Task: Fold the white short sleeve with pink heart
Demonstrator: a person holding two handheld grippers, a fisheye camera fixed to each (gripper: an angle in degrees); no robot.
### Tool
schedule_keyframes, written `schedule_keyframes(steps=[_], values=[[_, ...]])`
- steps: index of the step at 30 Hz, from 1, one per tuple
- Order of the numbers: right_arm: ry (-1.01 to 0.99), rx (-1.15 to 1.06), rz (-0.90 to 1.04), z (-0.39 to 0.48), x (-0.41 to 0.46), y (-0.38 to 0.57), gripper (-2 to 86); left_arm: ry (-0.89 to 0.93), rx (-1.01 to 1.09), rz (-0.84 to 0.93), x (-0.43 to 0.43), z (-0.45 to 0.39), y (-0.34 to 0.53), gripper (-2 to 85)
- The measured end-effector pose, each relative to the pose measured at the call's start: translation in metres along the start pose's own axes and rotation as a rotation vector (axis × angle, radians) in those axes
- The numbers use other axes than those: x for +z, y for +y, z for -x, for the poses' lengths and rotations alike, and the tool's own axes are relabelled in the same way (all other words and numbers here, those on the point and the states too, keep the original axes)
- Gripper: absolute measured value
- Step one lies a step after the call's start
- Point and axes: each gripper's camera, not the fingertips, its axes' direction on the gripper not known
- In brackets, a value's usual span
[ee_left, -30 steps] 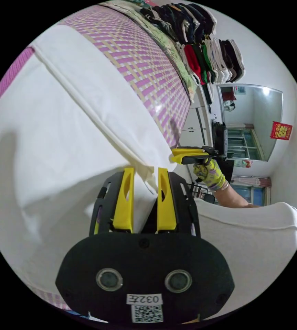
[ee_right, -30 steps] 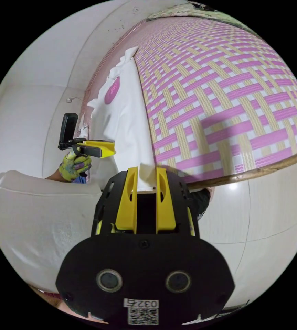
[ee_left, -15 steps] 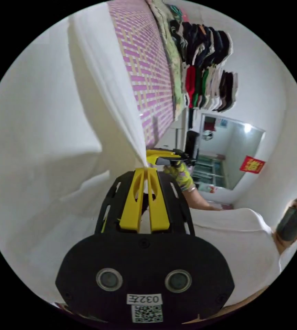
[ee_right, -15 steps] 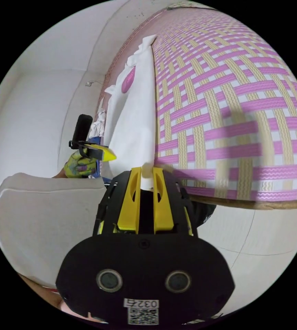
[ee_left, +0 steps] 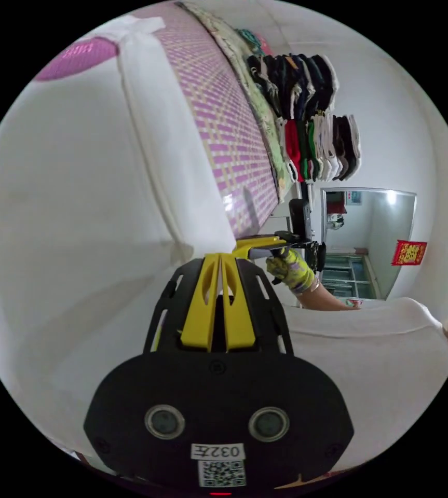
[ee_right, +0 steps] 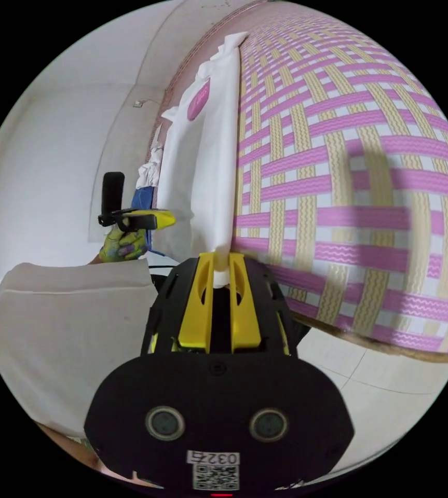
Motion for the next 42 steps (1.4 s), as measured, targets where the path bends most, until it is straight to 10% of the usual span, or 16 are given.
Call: schedule_keyframes(steps=[7,18,30,42], values=[[0.115,-0.043,-0.016,0.016,0.007,-0.012,-0.7,-0.206,0.069,0.082,0.019,0.01,-0.007,-0.9],[0.1,-0.016,-0.128,0.022,-0.027,-0.037,4.5,-0.058,0.052,0.009,-0.026,0.059,0.019,-0.9],[0.035,-0.222,-0.305,0.079,-0.059,-0.324,5.6,0.112,-0.233,-0.425,-0.185,0.204,-0.027,3.8],[0.414,-0.474,0.07,0.18,0.046,-0.66,7.6,0.075,-0.292,-0.618,-0.261,0.313,-0.129,6.9]])
